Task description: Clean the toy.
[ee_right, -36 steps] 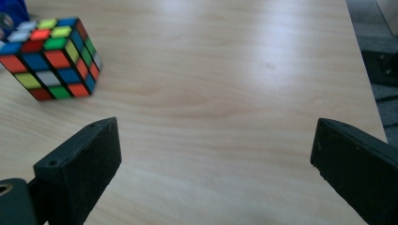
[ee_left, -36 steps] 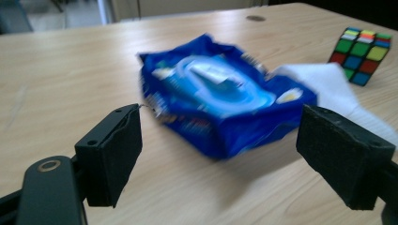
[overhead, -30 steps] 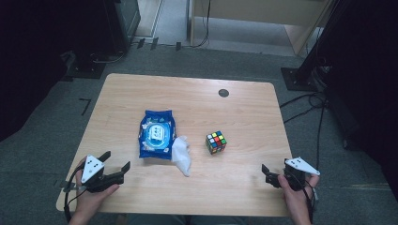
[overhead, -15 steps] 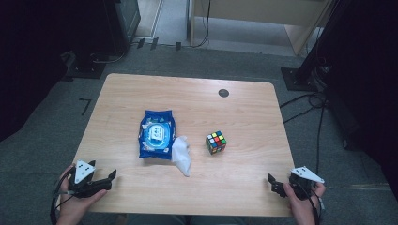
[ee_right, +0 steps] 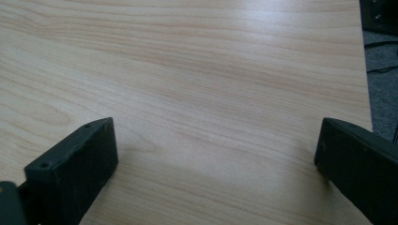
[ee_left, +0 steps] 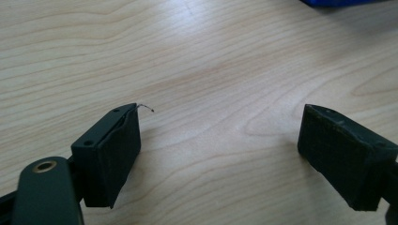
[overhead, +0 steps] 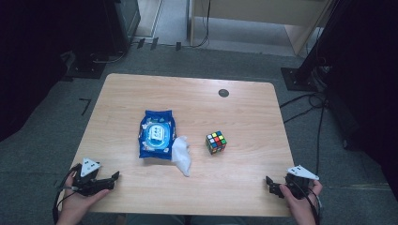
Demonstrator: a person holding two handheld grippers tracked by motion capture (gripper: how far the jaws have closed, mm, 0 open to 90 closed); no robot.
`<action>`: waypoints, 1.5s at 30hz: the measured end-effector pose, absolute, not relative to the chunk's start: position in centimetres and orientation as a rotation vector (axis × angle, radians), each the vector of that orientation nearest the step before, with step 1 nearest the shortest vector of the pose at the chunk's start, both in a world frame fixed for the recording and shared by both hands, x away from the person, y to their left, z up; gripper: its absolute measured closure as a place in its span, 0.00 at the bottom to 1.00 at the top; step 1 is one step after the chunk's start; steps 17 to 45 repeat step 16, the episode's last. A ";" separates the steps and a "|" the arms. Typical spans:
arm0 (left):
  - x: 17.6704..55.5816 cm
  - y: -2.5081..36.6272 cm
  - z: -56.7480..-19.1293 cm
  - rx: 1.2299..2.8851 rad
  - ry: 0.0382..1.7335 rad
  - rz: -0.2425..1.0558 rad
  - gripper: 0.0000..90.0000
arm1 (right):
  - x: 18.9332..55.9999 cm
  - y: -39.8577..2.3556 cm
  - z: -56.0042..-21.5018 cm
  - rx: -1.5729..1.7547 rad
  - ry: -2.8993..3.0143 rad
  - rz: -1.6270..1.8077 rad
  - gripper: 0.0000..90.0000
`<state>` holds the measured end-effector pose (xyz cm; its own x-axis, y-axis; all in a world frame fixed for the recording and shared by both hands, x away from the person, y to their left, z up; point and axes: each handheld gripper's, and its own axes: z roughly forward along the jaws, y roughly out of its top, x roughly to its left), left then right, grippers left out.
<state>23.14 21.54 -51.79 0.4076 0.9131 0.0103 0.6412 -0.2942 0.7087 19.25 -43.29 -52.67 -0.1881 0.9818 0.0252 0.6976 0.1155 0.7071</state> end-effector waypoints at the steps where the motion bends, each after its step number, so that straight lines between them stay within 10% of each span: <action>1: 23.2 21.5 -51.8 2.043 1.313 0.559 0.15 | 19.3 -43.3 -52.7 1.625 1.946 0.833 0.00; 45: 23.2 21.4 -51.8 2.048 1.305 0.555 0.15 | 19.3 -43.3 -52.7 1.626 1.945 0.832 0.00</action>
